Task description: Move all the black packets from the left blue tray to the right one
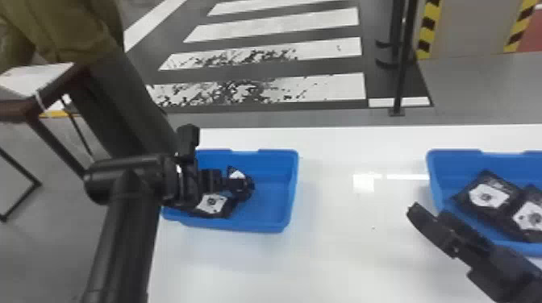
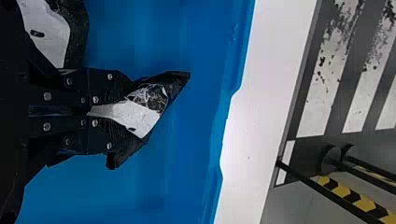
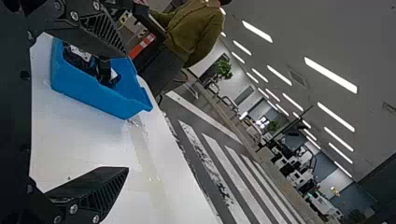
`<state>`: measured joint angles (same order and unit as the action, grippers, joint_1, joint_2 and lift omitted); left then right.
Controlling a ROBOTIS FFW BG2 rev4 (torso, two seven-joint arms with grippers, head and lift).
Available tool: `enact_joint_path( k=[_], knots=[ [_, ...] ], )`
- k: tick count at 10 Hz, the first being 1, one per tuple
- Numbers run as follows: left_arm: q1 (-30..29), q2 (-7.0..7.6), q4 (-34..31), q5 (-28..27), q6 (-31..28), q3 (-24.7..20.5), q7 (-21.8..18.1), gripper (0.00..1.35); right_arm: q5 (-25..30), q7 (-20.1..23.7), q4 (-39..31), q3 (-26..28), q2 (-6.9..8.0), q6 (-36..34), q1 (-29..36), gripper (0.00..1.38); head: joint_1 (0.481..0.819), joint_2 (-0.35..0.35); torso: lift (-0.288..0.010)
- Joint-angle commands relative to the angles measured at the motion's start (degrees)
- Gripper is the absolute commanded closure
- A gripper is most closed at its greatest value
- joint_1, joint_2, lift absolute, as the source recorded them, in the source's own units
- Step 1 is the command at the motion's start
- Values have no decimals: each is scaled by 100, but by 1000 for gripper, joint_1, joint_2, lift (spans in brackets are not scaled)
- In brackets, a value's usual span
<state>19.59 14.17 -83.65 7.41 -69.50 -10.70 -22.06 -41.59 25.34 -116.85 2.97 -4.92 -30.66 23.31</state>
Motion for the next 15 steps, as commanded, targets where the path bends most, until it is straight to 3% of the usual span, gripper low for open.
enact_joint_path(
  k=[1, 3, 6, 11, 15],
  knots=[
    [-538, -20, -1106, 287, 3, -95, -35, 1208, 0, 15, -22, -11, 0, 0, -11, 168, 695, 260, -140],
    [-1171, -81, -2273, 630, 228, -164, -149, 1208, 11, 68, -107, -46, 0, -98, -40, 168, 695, 245, -140],
    [-1846, -81, -3018, 1270, 1030, 225, -554, 1208, 91, 165, -275, -80, -62, -182, -321, 168, 695, 197, -140],
    [-2226, -108, -3609, 1933, 1283, 990, -774, 1208, 68, 209, -36, -274, -264, -421, -1066, 168, 695, 75, -140],
    [-2141, -55, -3749, 2447, 1241, 1619, -791, 1208, -80, 200, 470, -560, -431, -436, -1685, 162, 695, -13, -140]
  ],
)
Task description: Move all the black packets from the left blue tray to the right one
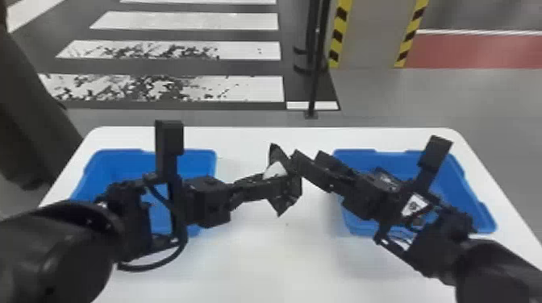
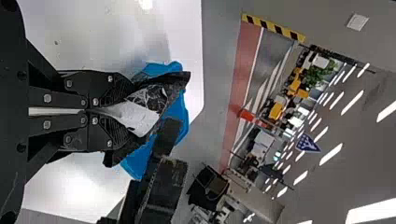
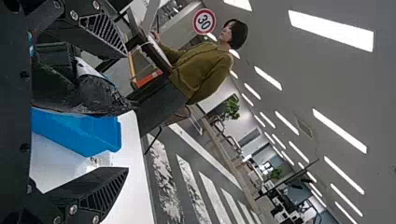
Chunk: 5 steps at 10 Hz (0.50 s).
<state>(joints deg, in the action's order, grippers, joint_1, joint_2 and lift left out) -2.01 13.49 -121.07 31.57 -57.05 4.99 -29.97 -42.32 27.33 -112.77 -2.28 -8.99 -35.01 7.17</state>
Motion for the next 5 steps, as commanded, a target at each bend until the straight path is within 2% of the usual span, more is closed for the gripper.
enact_joint_path(
  k=[1, 5],
  knots=[
    [47, 13, -7, 42, -18, 118, 0, 1208, -18, 0, 48, -46, -41, 0, -126, 162, 695, -20, -140],
    [145, 4, 7, 111, -18, 198, 9, 1208, -98, 9, 34, -343, -41, -113, -154, 174, 695, -18, -140]
  ],
)
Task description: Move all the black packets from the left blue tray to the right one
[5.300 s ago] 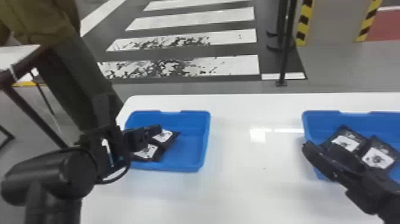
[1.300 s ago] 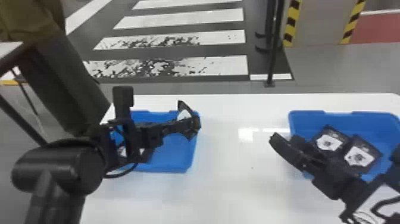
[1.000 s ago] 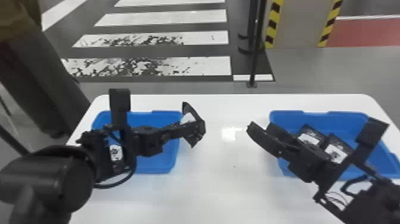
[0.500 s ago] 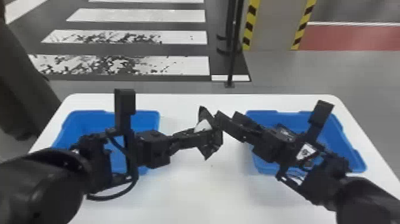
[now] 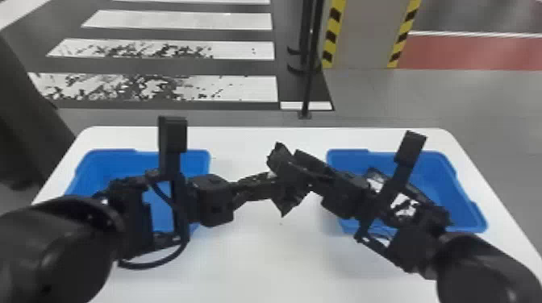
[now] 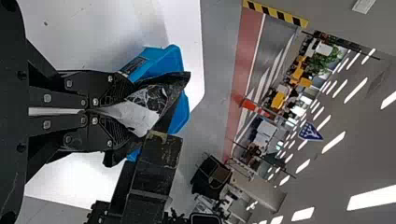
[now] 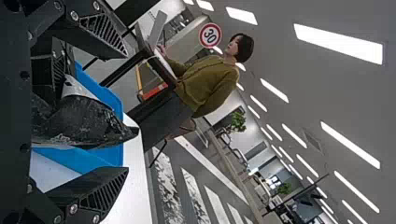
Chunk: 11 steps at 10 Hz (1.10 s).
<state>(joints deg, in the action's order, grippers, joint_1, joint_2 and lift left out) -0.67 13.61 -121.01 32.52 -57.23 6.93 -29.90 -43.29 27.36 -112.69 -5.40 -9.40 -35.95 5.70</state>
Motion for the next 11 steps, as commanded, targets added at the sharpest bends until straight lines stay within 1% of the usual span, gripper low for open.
enact_joint_path(
  k=[1, 2, 4, 5, 6, 8, 9, 10, 11],
  knots=[
    [25, -8, 1, 27, 14, 27, 1, 1208, -2, -2, 40, -43, 0, -47, -22, 280, 695, -13, -140],
    [25, -17, 1, 85, 28, 38, 1, 1208, -2, -2, 68, -43, 0, -103, -50, 513, 695, -10, -140],
    [53, -17, 1, 119, 28, 73, 10, 1208, 10, -2, 110, -43, 0, -117, -106, 912, 695, -12, -140],
    [67, -25, 1, 119, 56, 73, 10, 1208, 21, -2, 167, -43, 9, 23, -106, 1223, 695, -15, -140],
    [67, -25, 1, 130, 56, 73, 10, 1208, -2, -2, 209, -54, 18, 150, -106, 1277, 695, -16, -140],
    [67, -34, 1, 153, 112, 73, 28, 1202, -25, 7, 237, -66, 26, 291, -106, 1277, 695, -22, -140],
    [11, -43, 1, 336, 112, 50, 124, 983, -82, -2, 293, -66, 44, 403, -120, 1277, 695, -23, -140],
    [-73, -69, 1, 416, 84, -19, 186, 510, -105, -2, 363, 3, 53, 487, -162, 1277, 695, -26, -140],
    [-158, -87, 1, 530, 28, -76, 195, 170, -70, -2, 363, 140, 44, 502, -191, 1277, 695, -31, -140]
  ],
)
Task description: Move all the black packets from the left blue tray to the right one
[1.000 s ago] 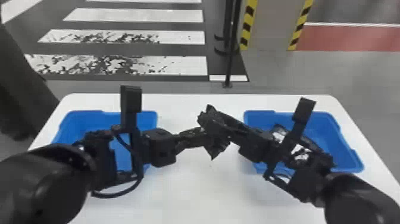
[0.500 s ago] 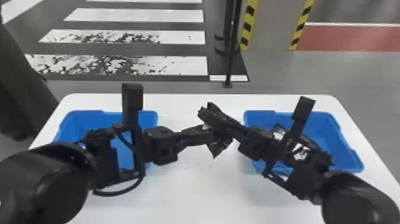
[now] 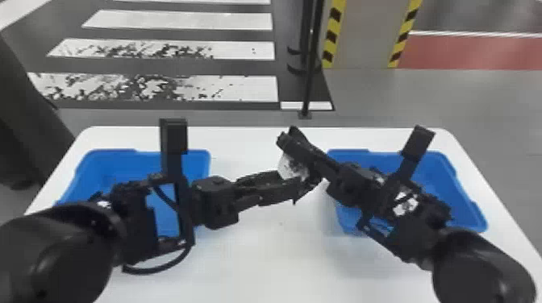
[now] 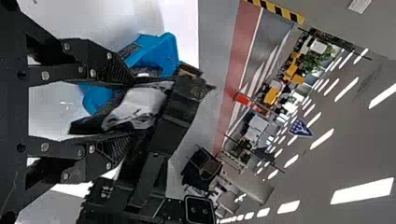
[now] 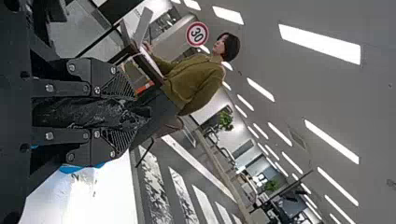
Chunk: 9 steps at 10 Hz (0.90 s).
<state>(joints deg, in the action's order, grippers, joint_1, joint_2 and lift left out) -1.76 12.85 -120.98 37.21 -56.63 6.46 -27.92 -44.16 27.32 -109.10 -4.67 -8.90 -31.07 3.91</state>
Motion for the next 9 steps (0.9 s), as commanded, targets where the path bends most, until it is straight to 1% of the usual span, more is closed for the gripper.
enact_joint_path(
  k=[1, 2, 3, 5, 6, 7, 8, 9],
  knots=[
    [-175, -29, -2, 118, -46, -166, -3, 94, 51, 1, 33, 216, 2, 28, -26, 1277, 695, -37, -140],
    [-316, -55, -30, 221, 10, -349, -21, 124, 165, -16, 201, 433, 11, 141, -82, 1277, 695, -48, -140],
    [-541, -99, -213, 198, 53, -646, -30, 130, 382, -60, 426, 718, 11, 225, -153, 1277, 695, -63, -140],
    [-963, -204, -621, -133, 137, -1366, -30, 131, 1205, -157, 1003, 1347, 2, 309, -434, 1277, 695, -91, -140],
    [-1146, -257, -733, -179, 193, -1674, -30, 131, 1639, -262, 1369, 1678, 2, 394, -603, 1277, 695, -104, -140],
    [-1272, -275, -846, -293, 207, -1880, -21, 130, 1822, -421, 1748, 1872, -24, 478, -757, 1277, 695, -125, -140],
    [-1357, -275, -958, -407, 193, -2017, -21, 130, 1834, -500, 2226, 1907, -86, 478, -954, 1262, 695, -145, -140],
    [-1399, -301, -1015, -567, 179, -2177, -21, 131, 1696, -500, 2719, 1907, -139, 464, -1165, 986, 695, -155, -140]
  ],
)
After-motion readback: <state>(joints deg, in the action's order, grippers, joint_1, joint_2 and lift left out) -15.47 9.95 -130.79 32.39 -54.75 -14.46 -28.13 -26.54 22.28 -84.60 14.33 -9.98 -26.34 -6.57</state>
